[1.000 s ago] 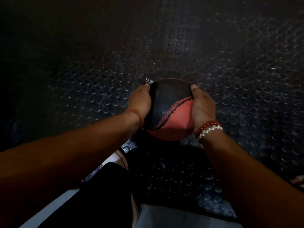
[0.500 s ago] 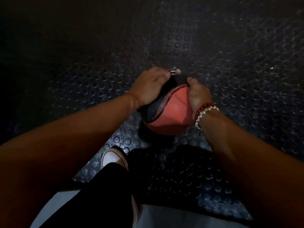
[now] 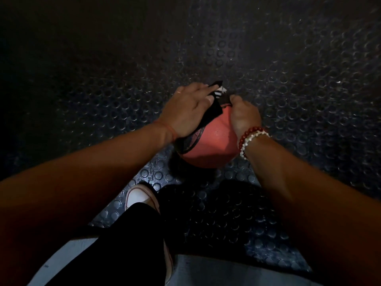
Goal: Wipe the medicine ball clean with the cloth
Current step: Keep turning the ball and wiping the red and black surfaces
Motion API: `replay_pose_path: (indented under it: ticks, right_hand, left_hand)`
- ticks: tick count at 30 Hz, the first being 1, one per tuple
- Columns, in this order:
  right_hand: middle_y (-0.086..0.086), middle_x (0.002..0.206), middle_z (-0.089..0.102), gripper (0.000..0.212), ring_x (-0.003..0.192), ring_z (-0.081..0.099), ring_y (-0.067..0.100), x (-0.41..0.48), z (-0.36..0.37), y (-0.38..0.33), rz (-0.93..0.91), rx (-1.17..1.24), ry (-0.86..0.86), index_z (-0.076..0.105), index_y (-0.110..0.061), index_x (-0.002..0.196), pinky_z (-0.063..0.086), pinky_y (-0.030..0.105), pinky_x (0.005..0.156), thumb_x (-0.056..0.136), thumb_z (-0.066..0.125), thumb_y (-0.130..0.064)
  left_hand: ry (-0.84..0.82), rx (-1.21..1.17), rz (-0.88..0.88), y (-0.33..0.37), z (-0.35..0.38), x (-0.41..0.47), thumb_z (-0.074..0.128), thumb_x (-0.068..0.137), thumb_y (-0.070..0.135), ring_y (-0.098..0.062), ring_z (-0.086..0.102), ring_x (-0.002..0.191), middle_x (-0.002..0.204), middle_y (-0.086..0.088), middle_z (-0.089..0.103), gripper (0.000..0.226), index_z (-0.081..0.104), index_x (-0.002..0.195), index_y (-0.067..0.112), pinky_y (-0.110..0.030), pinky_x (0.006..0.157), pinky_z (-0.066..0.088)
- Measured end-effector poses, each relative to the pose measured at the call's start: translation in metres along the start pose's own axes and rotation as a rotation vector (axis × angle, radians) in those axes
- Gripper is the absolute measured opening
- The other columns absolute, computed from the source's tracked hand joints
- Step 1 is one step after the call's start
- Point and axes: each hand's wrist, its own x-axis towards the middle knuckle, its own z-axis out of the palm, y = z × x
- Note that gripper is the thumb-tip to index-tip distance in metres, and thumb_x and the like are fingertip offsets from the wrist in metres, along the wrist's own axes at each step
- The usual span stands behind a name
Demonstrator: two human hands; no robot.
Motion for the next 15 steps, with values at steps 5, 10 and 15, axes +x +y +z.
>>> replay_pose_path:
  ticks: [5,10,15]
  right_hand:
    - [0.012,0.133,0.055,0.048,0.122,0.049,0.026,0.004,-0.001,0.003,-0.031,-0.040,-0.010,0.061,-0.013,0.123,0.029,0.026,0.091,0.097,0.036,-0.043]
    - [0.012,0.134,0.055,0.048,0.122,0.050,0.026,0.007,-0.003,0.005,-0.029,-0.027,-0.017,0.061,-0.010,0.123,0.030,0.024,0.092,0.097,0.037,-0.043]
    - [0.014,0.127,0.060,0.048,0.116,0.053,0.027,0.005,-0.004,0.003,-0.010,0.036,0.006,0.064,-0.007,0.115,0.035,0.031,0.095,0.095,0.041,-0.044]
  left_hand:
    - [-0.076,-0.333,-0.437,-0.015,0.000,0.019,0.036,0.103,0.033,-0.027,0.048,0.130,0.137,-0.013,0.056,0.044,0.059,0.133,0.010,-0.034,0.111,0.033]
    - [0.152,-0.247,-0.386,-0.006,0.016,-0.029,0.028,0.100,0.037,-0.024,0.043,0.129,0.137,-0.008,0.052,0.049,0.052,0.139,0.019,-0.034,0.111,0.029]
    - [0.167,0.039,0.009,0.016,0.007,-0.034,0.032,0.099,0.037,-0.027,0.041,0.133,0.143,-0.012,0.050,0.051,0.050,0.142,0.017,-0.030,0.111,0.023]
